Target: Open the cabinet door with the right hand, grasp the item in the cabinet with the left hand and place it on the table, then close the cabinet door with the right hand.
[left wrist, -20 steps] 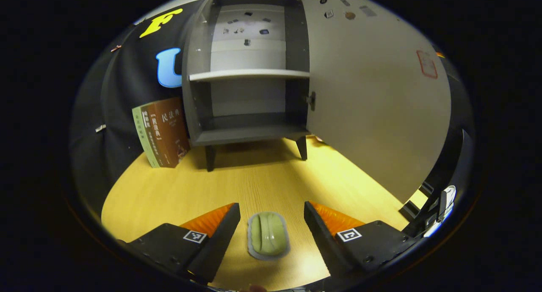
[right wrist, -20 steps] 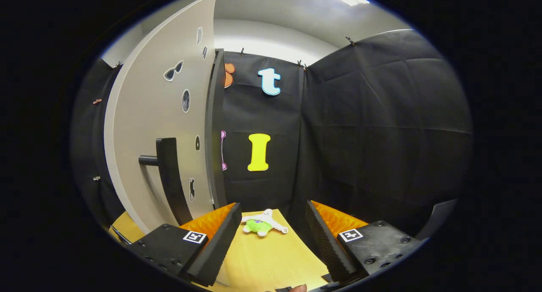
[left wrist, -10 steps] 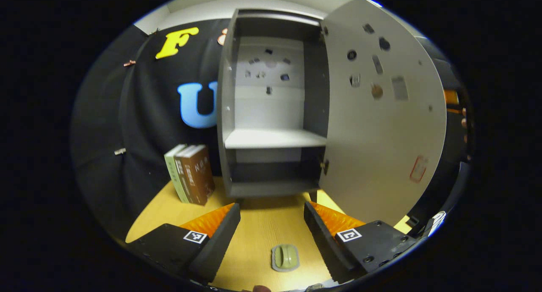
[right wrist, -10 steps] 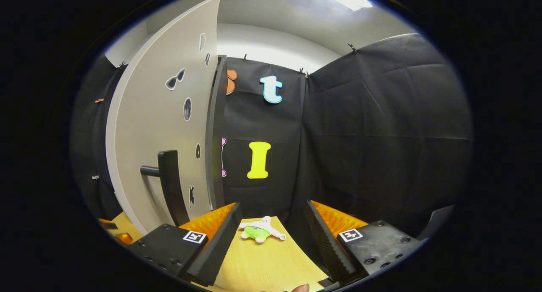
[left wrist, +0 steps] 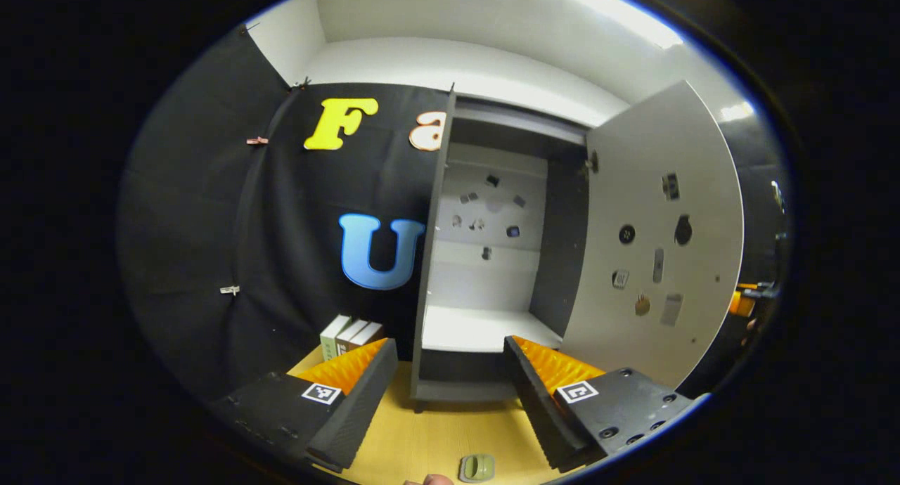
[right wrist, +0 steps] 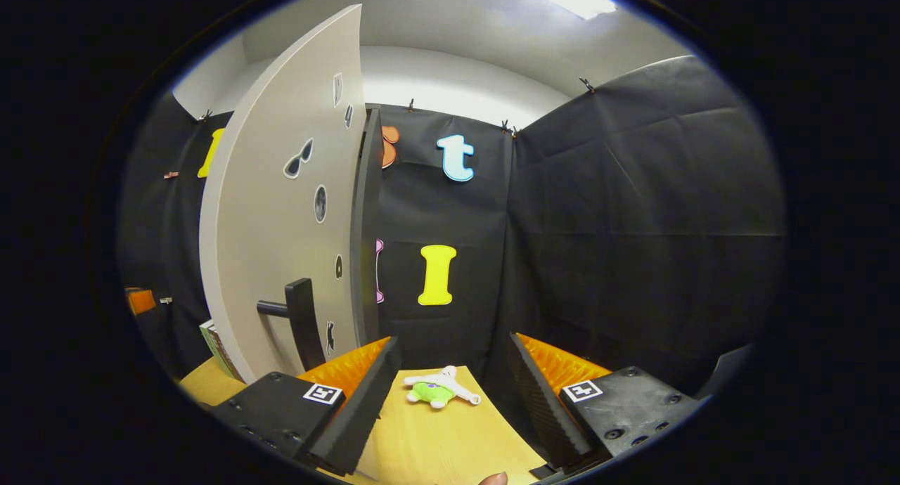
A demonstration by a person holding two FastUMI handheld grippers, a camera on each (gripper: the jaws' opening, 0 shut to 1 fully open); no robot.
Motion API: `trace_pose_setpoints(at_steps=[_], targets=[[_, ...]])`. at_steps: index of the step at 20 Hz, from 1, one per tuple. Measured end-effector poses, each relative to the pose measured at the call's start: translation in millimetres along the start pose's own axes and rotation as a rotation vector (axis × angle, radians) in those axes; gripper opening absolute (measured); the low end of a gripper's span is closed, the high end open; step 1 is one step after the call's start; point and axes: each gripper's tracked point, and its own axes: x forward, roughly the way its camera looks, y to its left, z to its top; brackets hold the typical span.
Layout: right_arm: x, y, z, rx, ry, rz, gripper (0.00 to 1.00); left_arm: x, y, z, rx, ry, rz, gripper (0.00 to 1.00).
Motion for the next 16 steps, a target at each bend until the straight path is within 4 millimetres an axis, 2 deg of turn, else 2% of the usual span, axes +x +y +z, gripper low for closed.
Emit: trace_pose_setpoints(at_steps=[1,6,7,9,15,16], targets=[[-1.8,4.0,1.4,0.000,-0.001,0.010,0.97,-3.9,7.8,8.7,0.014,-0.010,0.017,0.92],[-9.2,19.0,7.0,0.012,-0.001,0.040,0.97,-15.1,37.8,21.3,0.087,-0.022,0.090,0.92],[-9.6,21.1,6.3,0.014,0.000,0.040,0.97,-16.8,42.3,22.5,0.094,-0.023,0.098,0.95],[-11.2,20.4,7.5,0.009,-0.002,0.023,0.96,-18.5,50.0,22.1,0.107,-0.020,0.104,0.92],[-17.2,30.6,5.8,0.041,-0.001,-0.007,0.95,-25.9,72.3,18.3,0.119,-0.010,0.108,0.94],[-18.4,33.2,6.2,0.038,-0.005,-0.012,1.00,-28.4,76.9,17.2,0.122,-0.009,0.111,0.94]])
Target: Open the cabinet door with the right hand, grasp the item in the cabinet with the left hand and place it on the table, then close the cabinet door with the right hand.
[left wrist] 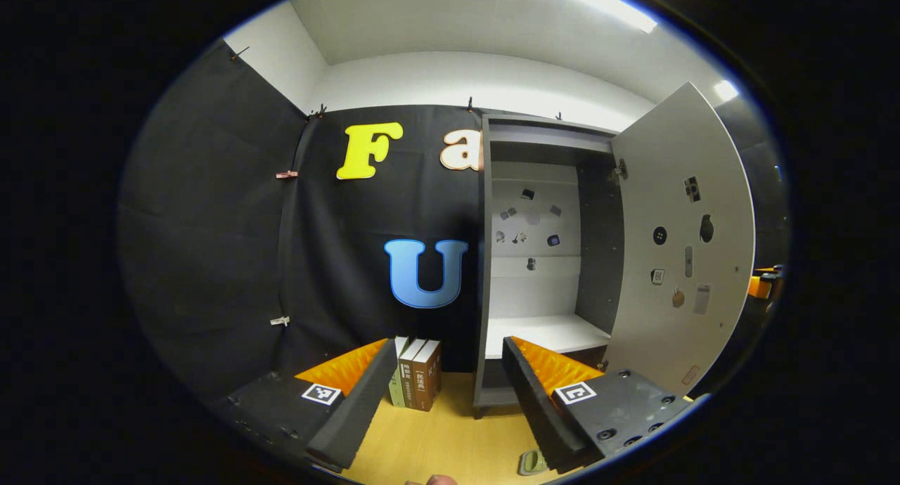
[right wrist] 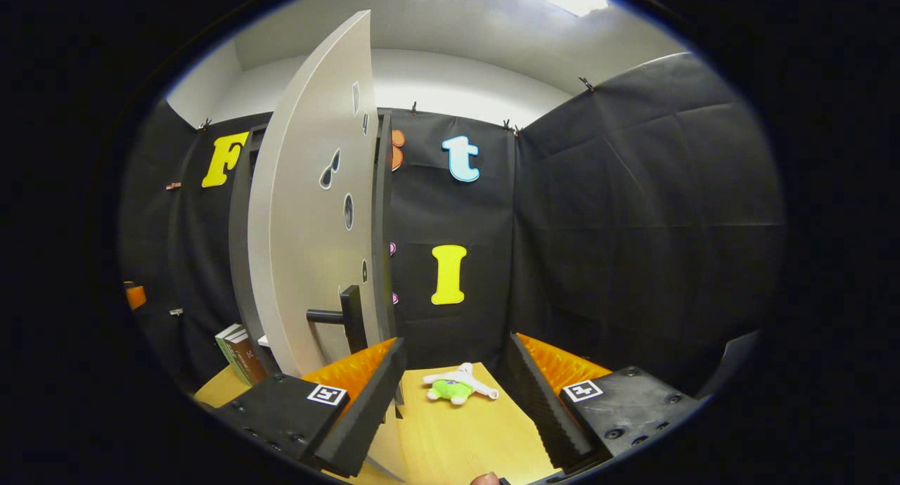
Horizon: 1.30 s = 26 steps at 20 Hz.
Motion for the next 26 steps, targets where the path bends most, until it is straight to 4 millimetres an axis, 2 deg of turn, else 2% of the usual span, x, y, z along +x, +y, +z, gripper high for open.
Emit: trace_pose_setpoints(at_steps=[1,2,6,9,10,12,16,17,18,21,22,23,24,26], targets=[[-2.0,4.5,-0.6,0.001,-0.001,0.000,1.00,-1.3,4.5,-1.0,0.003,0.004,0.001,0.94],[-3.6,9.9,-0.7,0.006,0.000,0.001,0.95,-2.6,8.8,-2.6,0.007,0.005,0.001,0.95],[-17.2,38.9,-0.4,0.009,-0.003,0.021,0.96,-8.1,28.6,-6.0,0.017,0.002,0.004,0.93],[-26.0,70.4,-3.1,0.004,-0.001,0.051,0.96,-10.3,41.2,-5.3,0.014,-0.002,0.002,0.95],[-25.5,79.5,-3.4,0.005,0.000,0.059,0.96,-9.9,45.5,-6.2,0.017,-0.004,0.003,0.92],[-23.3,98.5,-4.1,0.008,0.001,0.078,0.96,-10.9,52.7,-8.3,0.023,-0.001,0.002,0.94],[-23.9,144.3,-6.1,0.007,-0.001,0.131,0.96,-8.8,64.6,-8.1,0.029,-0.005,-0.003,0.94],[-23.8,156.5,-6.6,0.003,-0.002,0.147,0.92,-7.7,68.0,-7.5,0.033,-0.008,-0.004,0.95],[-23.1,169.4,-7.3,-0.001,-0.003,0.167,0.96,-6.8,69.9,-7.5,0.034,-0.009,-0.004,0.95],[-21.7,215.4,-11.6,-0.010,0.000,0.250,0.95,-3.1,78.0,-9.8,0.032,-0.011,-0.003,0.94],[-23.3,233.8,-15.0,-0.010,0.010,0.295,0.96,-2.6,80.9,-11.1,0.032,-0.010,-0.002,0.94],[-38.3,244.7,-17.1,-0.013,0.022,0.341,0.96,-1.6,83.3,-14.1,0.033,-0.004,0.000,0.92],[-41.9,258.1,-18.9,-0.021,0.029,0.373,0.96,-1.1,84.4,-15.9,0.033,0.000,0.002,0.94],[-44.6,271.5,-17.2,-0.040,0.021,0.403,0.98,-1.7,87.5,-18.2,0.033,0.006,0.003,0.95]])
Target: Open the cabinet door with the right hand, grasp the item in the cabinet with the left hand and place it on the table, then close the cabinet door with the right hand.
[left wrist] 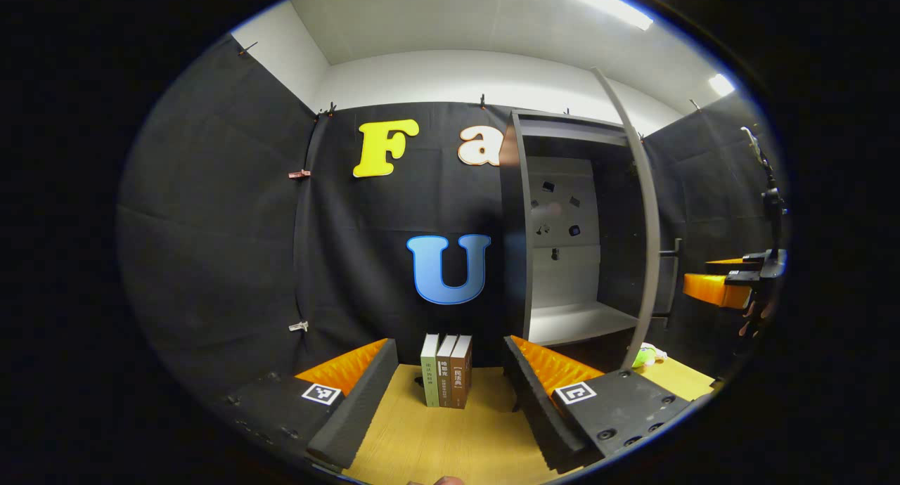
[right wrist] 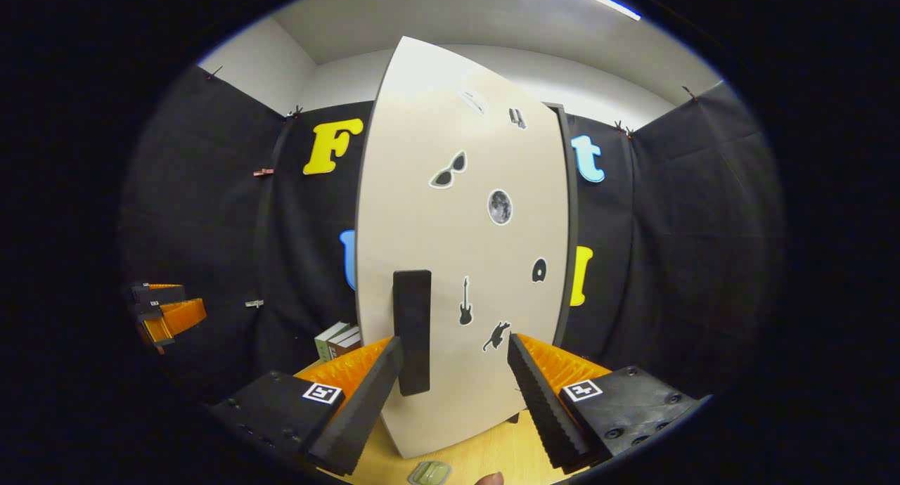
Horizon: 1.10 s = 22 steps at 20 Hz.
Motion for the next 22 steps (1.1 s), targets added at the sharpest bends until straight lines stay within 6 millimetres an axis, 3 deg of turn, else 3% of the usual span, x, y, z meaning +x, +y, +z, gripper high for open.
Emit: trace_pose_setpoints(at_steps=[7,16,22], targets=[[-11.2,4.8,13.2,-0.013,-0.042,-0.018,0.98,-6.2,7.3,0.4,-0.003,-0.007,0.019,0.95],[-36.6,-2.8,0.6,-0.024,-0.032,-0.040,0.98,-14.8,-14.5,-1.1,0.006,0.001,-0.005,0.95],[-43.6,-13.7,3.7,-0.029,-0.034,-0.050,0.98,-19.1,-22.2,-0.2,0.005,0.003,-0.009,0.94]])
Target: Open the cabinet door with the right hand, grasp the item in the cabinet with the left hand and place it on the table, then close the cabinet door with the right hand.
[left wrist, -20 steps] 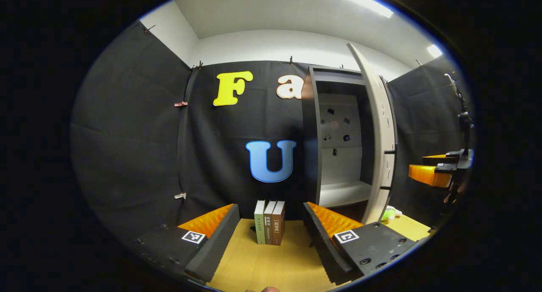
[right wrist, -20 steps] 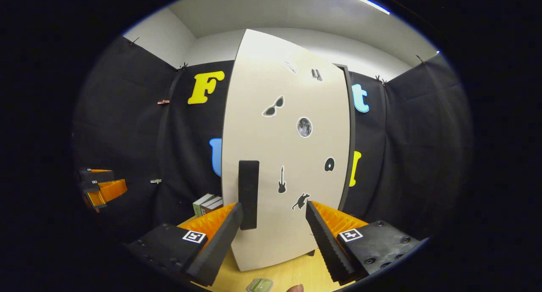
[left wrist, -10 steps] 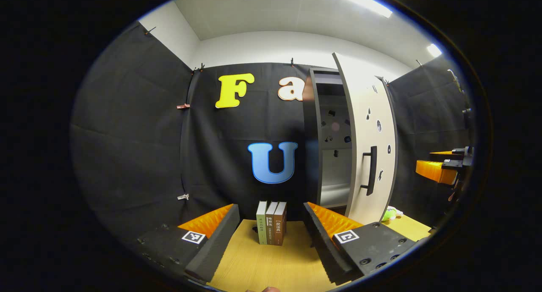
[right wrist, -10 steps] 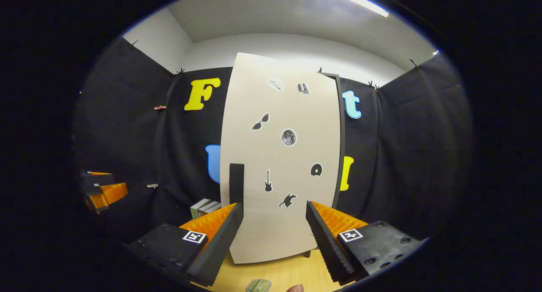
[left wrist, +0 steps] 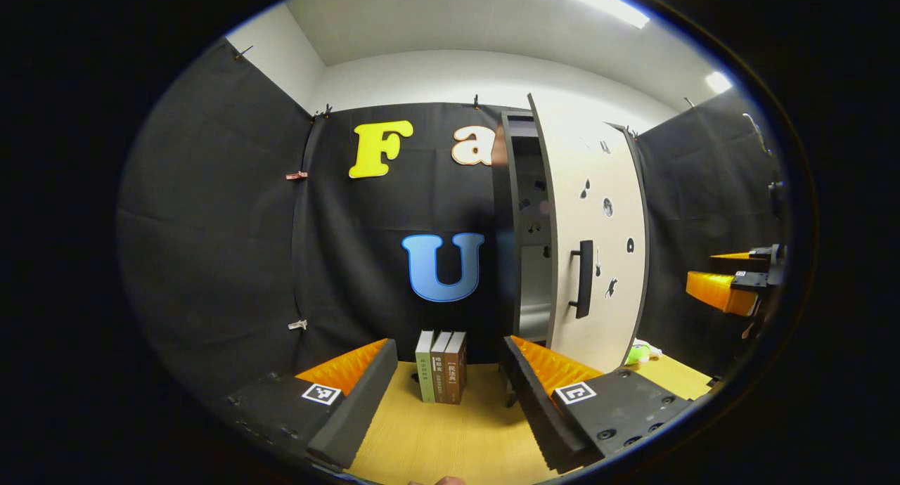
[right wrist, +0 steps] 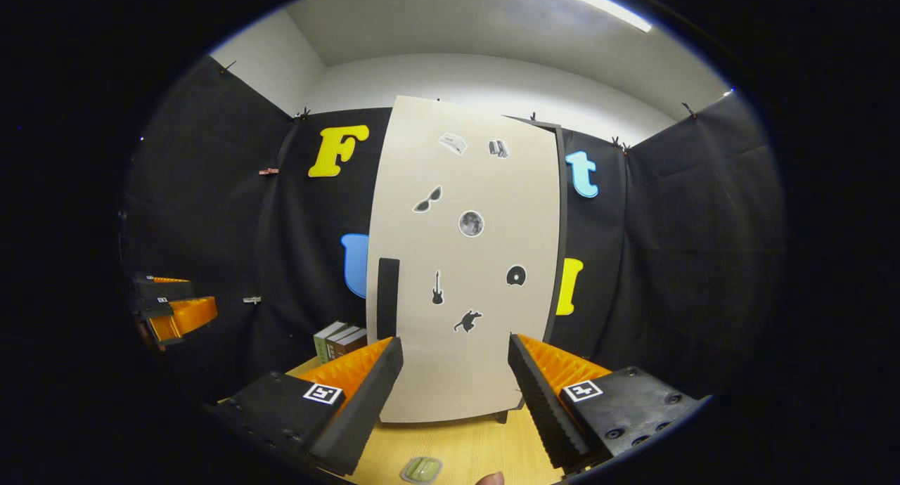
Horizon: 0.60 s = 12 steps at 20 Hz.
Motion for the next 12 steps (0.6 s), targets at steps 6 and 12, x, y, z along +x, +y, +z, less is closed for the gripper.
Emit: trace_pose_setpoints(at_steps=[6,12], targets=[[-2.9,-6.6,1.2,0.010,-0.008,-0.014,0.98,-3.2,-5.1,2.8,0.003,-0.005,0.001,0.95],[-8.8,-15.1,0.9,0.004,-0.009,-0.027,0.98,-5.4,-7.2,4.5,0.001,-0.008,0.004,0.94]])
